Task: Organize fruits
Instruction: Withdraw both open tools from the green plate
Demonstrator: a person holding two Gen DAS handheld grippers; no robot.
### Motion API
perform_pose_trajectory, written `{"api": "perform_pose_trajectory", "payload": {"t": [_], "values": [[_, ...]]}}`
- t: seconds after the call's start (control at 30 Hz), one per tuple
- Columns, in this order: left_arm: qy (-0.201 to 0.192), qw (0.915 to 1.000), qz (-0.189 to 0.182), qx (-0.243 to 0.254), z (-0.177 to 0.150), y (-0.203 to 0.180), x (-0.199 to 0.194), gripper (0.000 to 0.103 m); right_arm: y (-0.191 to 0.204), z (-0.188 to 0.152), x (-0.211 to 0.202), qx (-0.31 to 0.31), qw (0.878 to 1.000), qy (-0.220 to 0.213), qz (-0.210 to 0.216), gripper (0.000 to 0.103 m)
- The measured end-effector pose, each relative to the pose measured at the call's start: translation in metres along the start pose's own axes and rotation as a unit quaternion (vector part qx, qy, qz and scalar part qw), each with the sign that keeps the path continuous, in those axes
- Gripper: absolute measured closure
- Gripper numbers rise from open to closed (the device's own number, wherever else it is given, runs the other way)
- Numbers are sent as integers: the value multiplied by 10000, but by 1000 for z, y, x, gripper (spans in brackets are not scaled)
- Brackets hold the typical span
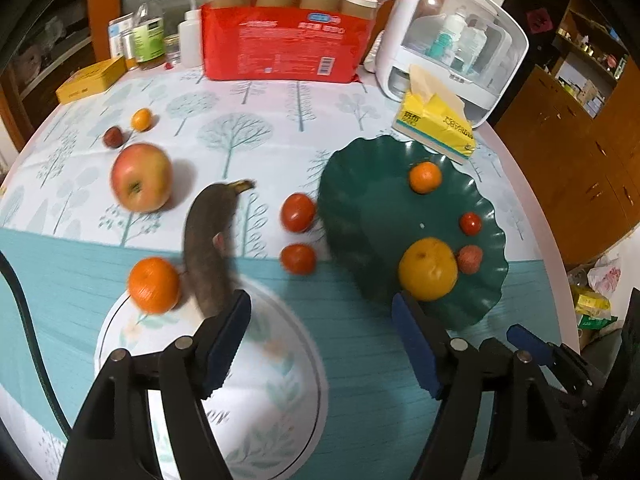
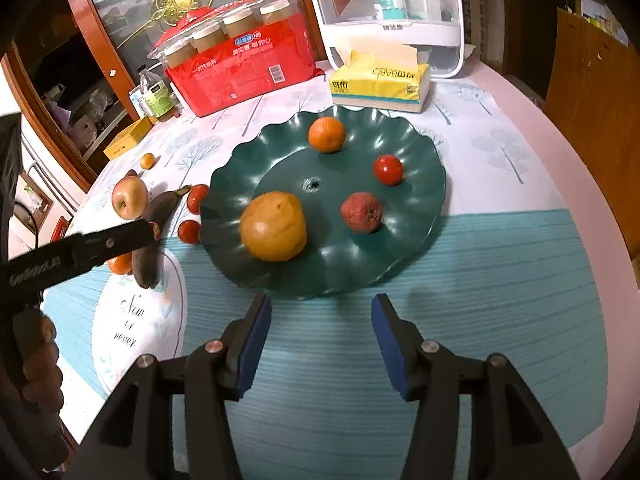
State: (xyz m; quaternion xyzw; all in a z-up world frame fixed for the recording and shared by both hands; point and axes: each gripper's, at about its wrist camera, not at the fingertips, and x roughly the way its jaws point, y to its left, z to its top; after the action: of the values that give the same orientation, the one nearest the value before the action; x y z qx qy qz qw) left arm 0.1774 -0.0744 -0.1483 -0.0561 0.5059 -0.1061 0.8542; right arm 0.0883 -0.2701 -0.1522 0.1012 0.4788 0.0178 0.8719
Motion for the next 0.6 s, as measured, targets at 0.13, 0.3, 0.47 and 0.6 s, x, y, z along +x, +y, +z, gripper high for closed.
{"api": "perform_pose_trajectory", "payload": {"t": [0.13, 0.3, 0.47, 0.6], "values": [[22, 9999, 52, -129, -13, 15, -9, 31, 6, -7, -2, 30, 9999, 118, 33, 49], [48, 9996, 135, -253, -27, 38, -21, 31, 19, -16, -2, -2, 9996, 261, 57, 49], [85, 9991, 202, -363, -33, 62, -29, 30, 35, -22, -1, -16, 9994, 337, 82, 49], [124, 9990, 233, -357, -35, 76, -33, 30, 49, -24, 1, 44, 9992, 379, 108, 49]]}}
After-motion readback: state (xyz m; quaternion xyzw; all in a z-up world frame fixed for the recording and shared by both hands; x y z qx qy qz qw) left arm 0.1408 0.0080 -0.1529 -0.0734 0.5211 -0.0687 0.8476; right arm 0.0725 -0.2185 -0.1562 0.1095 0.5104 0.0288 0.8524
